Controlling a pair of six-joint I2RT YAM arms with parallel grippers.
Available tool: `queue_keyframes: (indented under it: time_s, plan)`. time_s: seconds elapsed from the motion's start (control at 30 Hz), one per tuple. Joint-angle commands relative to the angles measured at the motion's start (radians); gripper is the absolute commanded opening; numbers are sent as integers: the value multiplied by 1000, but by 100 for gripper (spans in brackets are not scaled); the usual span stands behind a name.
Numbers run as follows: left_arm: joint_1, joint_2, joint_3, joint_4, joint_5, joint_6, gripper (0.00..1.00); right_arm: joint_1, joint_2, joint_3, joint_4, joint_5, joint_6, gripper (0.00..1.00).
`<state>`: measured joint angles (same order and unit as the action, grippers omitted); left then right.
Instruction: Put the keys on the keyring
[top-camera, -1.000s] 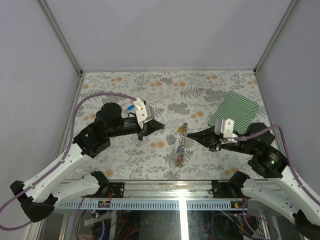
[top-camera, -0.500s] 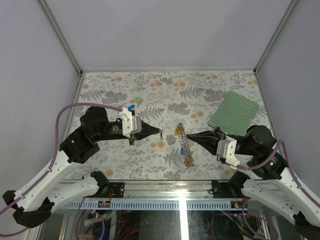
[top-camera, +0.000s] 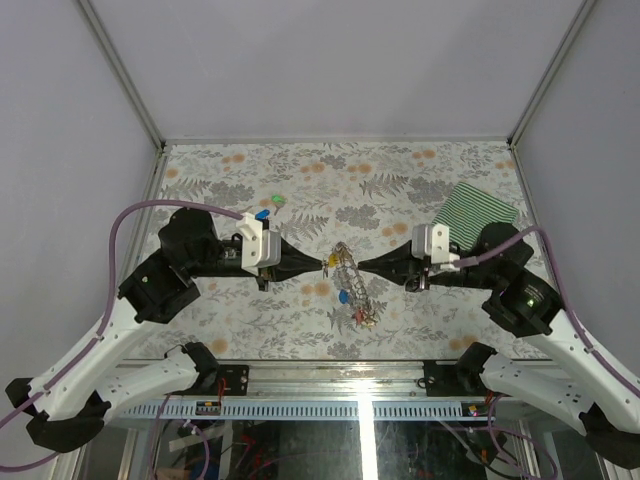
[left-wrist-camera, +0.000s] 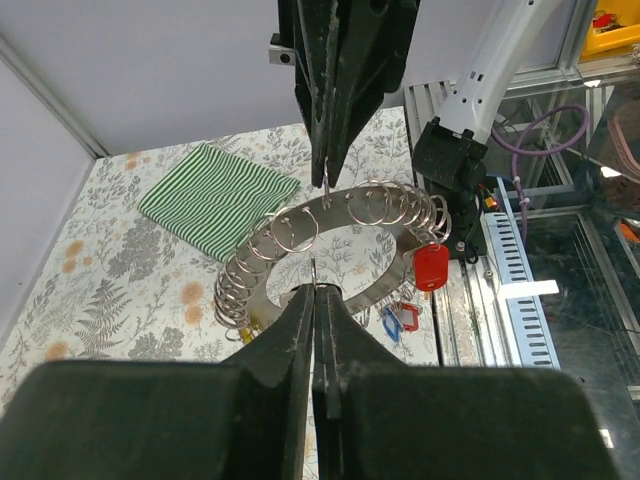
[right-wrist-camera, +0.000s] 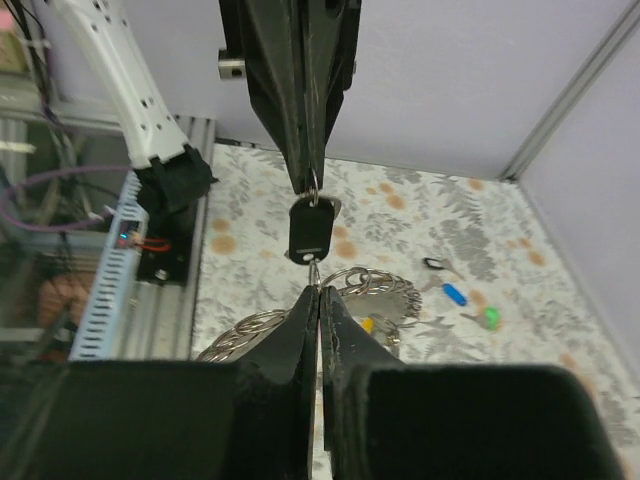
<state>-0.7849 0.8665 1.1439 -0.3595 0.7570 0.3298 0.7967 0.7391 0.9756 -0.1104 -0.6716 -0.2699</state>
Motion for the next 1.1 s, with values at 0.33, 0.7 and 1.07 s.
queue_keyframes:
  time_s: [0.33,0.7,1.07]
  plan:
    - [-5,-25,-3,135,-24,-93,0,4,125,207,-13,-72,419,0]
    - [-5,-15,-3,155,-52,-101,0,5,163,212,57,-73,567,0]
    - [-5,5,3,155,-46,-101,0,3,180,202,144,-60,667,0]
